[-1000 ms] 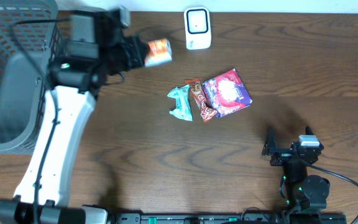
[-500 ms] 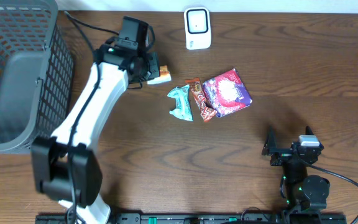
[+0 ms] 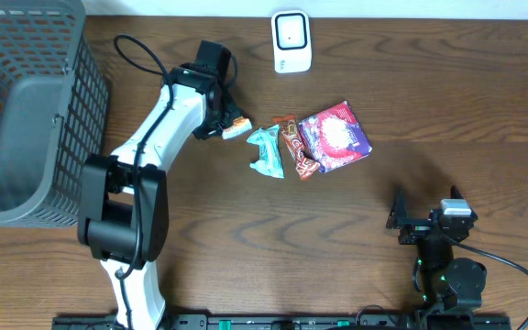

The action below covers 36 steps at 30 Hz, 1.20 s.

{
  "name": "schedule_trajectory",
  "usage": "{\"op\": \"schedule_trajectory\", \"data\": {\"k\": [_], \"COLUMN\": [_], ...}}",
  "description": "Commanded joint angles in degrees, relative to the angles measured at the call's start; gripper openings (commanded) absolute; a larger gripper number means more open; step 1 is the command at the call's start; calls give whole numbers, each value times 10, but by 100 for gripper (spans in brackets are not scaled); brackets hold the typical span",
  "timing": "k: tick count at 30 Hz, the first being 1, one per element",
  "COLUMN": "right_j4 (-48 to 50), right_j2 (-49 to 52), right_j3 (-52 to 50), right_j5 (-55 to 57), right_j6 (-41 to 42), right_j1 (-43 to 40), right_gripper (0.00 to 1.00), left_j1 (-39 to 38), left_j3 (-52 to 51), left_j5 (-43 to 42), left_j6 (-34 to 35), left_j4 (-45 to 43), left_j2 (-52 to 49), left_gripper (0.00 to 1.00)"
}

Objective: Scan the item barcode
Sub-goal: 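Carry the orange pack to the table left of the green wrapper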

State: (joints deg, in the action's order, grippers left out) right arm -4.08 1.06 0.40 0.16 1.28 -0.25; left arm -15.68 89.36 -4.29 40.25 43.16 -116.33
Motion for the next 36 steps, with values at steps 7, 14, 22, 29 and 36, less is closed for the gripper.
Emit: {"op": "schedule_trajectory", "data": {"k": [7, 14, 22, 29, 36], "right_j4": [-2, -2, -2, -2, -2], "right_j2": [-2, -2, -2, -2, -2], "right_j3": [-1, -1, -1, -1, -1], "right_j5": [-1, -1, -1, -1, -1], "right_j6": [8, 8, 8, 8, 8], "right_j1": [-1, -1, -1, -1, -1], "right_gripper": [99, 99, 99, 99, 99], "left_j1": [-16, -15, 0, 13, 7], "left_j3": [-3, -2, 5, -5, -24], "left_j5": [-14, -70, 137, 174, 174], "left_j6": [12, -15, -103, -128, -128], "left_j4": [3, -1, -22, -25, -30], "left_j2": [-5, 4, 57, 45, 11], "left_gripper": [35, 34, 25, 9, 8]}}
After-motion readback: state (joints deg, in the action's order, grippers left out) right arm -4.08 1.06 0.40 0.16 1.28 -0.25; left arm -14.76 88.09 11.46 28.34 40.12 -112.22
